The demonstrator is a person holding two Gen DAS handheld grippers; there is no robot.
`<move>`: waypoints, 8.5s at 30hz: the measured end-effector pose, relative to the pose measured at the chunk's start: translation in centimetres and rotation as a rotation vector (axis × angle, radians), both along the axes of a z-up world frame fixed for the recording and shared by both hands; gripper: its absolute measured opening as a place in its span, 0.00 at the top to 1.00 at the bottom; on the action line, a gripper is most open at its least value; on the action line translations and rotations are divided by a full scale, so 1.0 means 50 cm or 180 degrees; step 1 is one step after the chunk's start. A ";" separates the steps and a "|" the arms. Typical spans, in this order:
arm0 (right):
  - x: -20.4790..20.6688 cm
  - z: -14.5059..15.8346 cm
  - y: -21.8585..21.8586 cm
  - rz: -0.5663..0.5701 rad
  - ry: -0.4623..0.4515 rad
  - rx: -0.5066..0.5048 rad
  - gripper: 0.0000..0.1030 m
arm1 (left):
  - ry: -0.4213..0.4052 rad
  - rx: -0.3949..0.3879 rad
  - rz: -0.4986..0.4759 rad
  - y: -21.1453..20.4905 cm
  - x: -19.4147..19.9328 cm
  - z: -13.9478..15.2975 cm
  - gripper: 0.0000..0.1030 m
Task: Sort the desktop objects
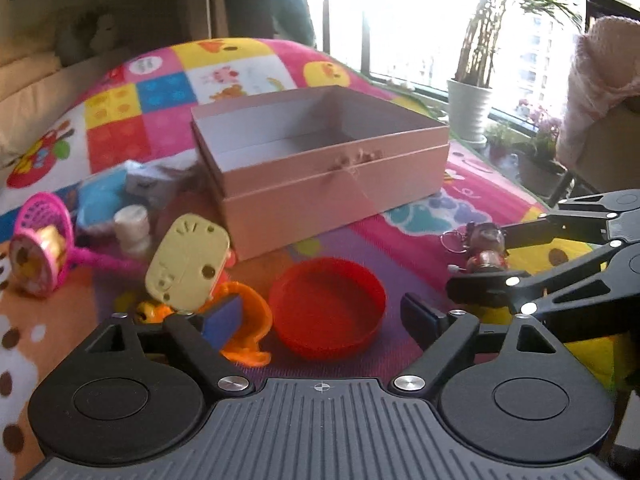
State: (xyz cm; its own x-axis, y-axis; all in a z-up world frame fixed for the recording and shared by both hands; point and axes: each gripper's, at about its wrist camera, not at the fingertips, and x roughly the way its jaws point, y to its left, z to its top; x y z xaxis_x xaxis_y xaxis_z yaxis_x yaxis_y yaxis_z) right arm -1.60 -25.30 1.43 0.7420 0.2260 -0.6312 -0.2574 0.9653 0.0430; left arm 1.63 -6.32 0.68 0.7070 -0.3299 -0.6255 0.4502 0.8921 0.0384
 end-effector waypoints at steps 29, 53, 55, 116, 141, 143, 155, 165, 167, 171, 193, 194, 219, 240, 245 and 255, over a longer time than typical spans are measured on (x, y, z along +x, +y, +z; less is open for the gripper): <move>-0.029 0.040 -0.003 0.0143 -0.0026 0.0015 0.36 | -0.0175 -0.0009 0.0368 0.063 -0.029 0.046 0.28; -0.025 0.011 0.018 0.0208 0.0072 -0.0056 0.36 | 0.0234 -0.0220 0.0329 0.083 0.014 0.007 0.52; -0.026 0.015 0.016 0.0216 0.0079 -0.0063 0.36 | 0.0220 -0.0181 0.0260 0.079 0.006 0.010 0.61; 0.040 0.108 0.050 0.0399 -0.0532 0.0124 0.19 | -0.0173 -0.0318 0.0604 0.159 -0.002 0.045 0.06; 0.017 0.012 0.049 -0.0141 -0.0274 0.0319 0.04 | -0.0327 0.0067 0.0596 0.130 -0.012 0.046 0.58; 0.017 0.012 0.050 -0.0138 -0.0274 0.0310 0.04 | -0.0387 0.0088 0.0575 0.142 -0.031 0.060 0.59; 0.013 0.012 0.053 -0.0130 -0.0302 0.0271 0.03 | -0.0679 0.0396 0.0508 0.174 -0.108 0.115 0.58; 0.006 0.014 0.060 -0.0108 -0.0342 0.0207 0.02 | -0.0063 -0.0121 -0.0178 0.152 -0.164 0.077 0.40; 0.005 0.014 0.058 -0.0120 -0.0347 0.0213 0.02 | 0.0059 -0.0225 -0.0262 0.152 -0.164 0.075 0.40; 0.006 0.014 0.055 -0.0128 -0.0345 0.0225 0.02 | 0.0159 -0.0172 -0.0259 0.144 -0.166 0.063 0.29; -0.003 0.013 0.153 0.0732 -0.0037 0.0041 0.11 | 0.0338 0.0056 0.0301 0.135 -0.157 0.028 0.40; 0.001 0.011 0.158 0.0738 -0.0019 0.0024 0.11 | 0.0335 0.0074 0.0319 0.141 -0.157 0.029 0.40; 0.007 0.292 0.072 0.0439 -0.1222 0.0103 0.38 | -0.1158 -0.0199 0.0132 0.129 -0.075 0.287 0.41; 0.287 0.124 0.079 0.0107 -0.0100 -0.0284 0.27 | -0.0268 -0.0548 0.0169 0.067 0.261 0.152 0.21; 0.242 0.183 0.084 0.0142 -0.0487 -0.0267 0.26 | -0.0750 -0.0558 0.0492 0.159 0.176 0.199 0.12; 0.124 0.168 0.288 0.0995 -0.0936 -0.0681 0.24 | -0.0427 -0.0492 0.1631 0.338 0.027 0.100 0.07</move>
State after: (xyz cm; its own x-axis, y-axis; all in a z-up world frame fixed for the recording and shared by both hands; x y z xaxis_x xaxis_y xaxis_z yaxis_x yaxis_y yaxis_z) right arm 4.62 -10.93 9.83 0.8133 0.3546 -0.4613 -0.5082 0.8190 -0.2664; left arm 3.01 10.56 5.68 0.8715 -0.0035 -0.4903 -0.0429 0.9956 -0.0833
